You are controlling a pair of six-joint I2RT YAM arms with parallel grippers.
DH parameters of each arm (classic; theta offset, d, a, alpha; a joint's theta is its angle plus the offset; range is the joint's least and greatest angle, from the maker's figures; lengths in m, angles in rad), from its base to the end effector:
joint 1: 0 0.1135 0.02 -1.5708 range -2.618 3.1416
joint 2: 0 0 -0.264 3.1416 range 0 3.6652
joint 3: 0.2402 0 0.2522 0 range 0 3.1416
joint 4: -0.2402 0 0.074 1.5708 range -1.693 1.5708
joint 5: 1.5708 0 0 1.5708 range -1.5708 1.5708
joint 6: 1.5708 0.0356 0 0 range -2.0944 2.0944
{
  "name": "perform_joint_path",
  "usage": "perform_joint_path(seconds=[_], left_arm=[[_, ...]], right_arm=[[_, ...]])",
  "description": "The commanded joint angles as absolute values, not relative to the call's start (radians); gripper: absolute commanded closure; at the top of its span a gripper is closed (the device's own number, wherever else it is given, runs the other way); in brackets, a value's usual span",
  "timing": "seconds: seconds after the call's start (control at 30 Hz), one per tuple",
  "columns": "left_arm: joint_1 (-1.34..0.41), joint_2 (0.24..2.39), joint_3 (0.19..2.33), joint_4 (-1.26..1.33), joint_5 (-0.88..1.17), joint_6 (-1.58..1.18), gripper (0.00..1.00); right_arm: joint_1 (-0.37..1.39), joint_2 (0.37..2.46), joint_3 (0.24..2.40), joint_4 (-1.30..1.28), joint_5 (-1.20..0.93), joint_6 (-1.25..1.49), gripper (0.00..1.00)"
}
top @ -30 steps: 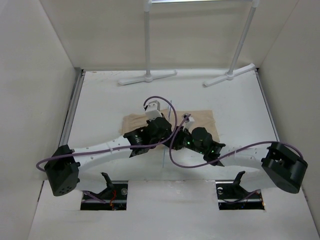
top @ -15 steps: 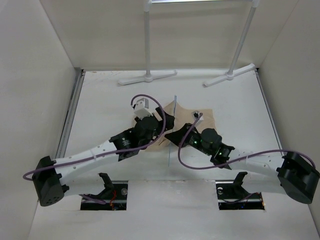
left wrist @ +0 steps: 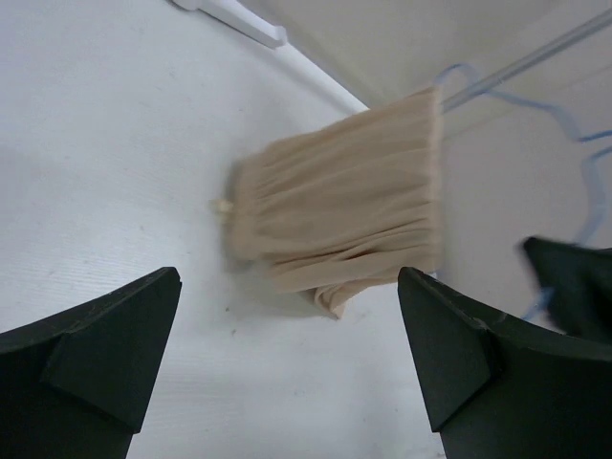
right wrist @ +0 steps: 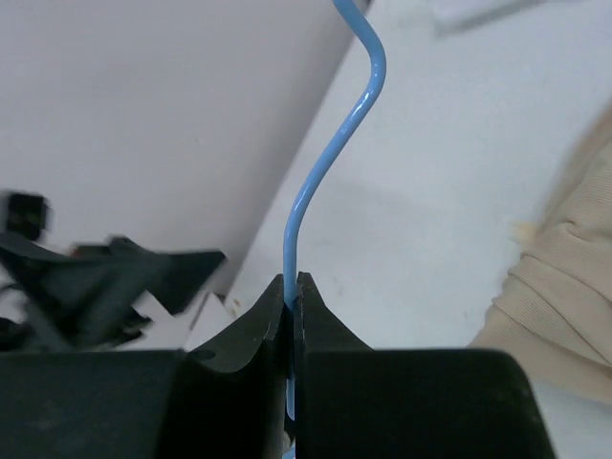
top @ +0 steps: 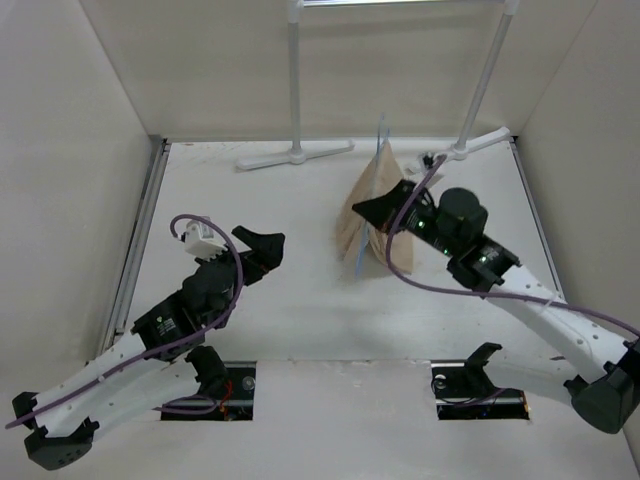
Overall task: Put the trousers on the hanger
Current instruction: Place trousers on hanger, then hang the hanger with trousers onto the clothesline
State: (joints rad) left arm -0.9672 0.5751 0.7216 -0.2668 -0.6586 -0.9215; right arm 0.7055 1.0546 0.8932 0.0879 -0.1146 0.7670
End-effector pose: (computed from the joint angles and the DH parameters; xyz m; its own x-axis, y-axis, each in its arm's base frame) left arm 0.0937 -0.0975 0.3399 -0.2851 -0.6962 -0.6588 0.1309 0.6526 -0.7463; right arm 0.1878 0.1653 0.3549 -0.5475 0.4393 -0.7122 -0.4875 0.5243 0.6982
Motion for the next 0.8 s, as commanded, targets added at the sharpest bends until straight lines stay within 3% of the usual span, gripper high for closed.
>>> perform_joint_path(seconds=[0.0,0.3,0.5,0.77], left_arm=[[-0.944,0.565,0.709,-0.391,-0.693,-0.910,0.00],[-0.891,0.551,0.703,-0.388,-0.629,-0.896,0.00],[-0.857,0.528,0.687,-0.397,-0.581,-0.896,0.00],[-0.818,0.574,0.695,-0.399,-0.532,-0.896,0.00]], right_arm=[[0.631,1.058,1.144,-0.032,-0.173,0.650,1.00],[0.351,1.360,1.619,-0.176,-0.357,0.646,1.00],[0.255,1.597,1.937,-0.253,-0.396,0.657,1.00],[0.193,1.784,2.135,-0.258,-0.414,0.732,1.00]])
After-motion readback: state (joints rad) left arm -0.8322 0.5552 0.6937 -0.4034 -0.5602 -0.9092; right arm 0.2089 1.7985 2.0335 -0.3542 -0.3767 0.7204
